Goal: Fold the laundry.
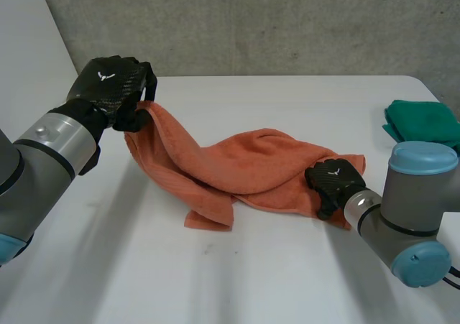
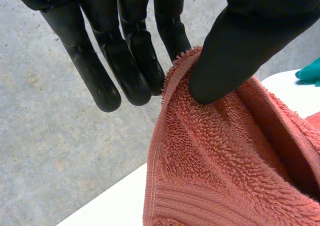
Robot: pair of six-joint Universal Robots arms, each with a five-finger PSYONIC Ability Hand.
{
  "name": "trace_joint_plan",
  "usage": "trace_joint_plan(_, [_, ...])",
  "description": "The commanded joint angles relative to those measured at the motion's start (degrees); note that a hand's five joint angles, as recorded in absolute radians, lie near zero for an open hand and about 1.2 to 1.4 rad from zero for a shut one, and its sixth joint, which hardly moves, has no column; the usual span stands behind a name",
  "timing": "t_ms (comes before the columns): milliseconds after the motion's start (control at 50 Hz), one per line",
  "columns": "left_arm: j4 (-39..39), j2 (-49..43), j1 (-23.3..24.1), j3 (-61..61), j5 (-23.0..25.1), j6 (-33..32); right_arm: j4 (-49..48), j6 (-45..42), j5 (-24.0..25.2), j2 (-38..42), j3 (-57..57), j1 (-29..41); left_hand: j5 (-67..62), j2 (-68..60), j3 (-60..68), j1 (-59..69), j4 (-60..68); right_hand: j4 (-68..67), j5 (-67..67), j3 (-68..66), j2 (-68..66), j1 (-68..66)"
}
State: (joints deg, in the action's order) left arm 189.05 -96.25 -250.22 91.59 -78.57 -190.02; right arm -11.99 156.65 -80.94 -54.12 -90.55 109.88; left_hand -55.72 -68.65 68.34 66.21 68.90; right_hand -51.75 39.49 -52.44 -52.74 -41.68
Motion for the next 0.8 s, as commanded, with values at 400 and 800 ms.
trace_joint_plan(400, [-1.4,5.6,-1.2,0.0,0.2,-0.1,22.1,-9.1,6.4,-23.8,7.7,-6.1,-14.3,-11.3,11.7,13.8,11.1,-28.3,30.5,-27.6,-27.3,-38.3])
trace_joint_plan(800, [-10.8,-3.9,-1.1,3.2,-0.4,-23.5,46.9,-29.1,2.5,-17.5,12.3,-8.0,-14.3,-11.3,11.7,13.8,11.1,-28.3,30.5,-27.6,-27.3,-38.3])
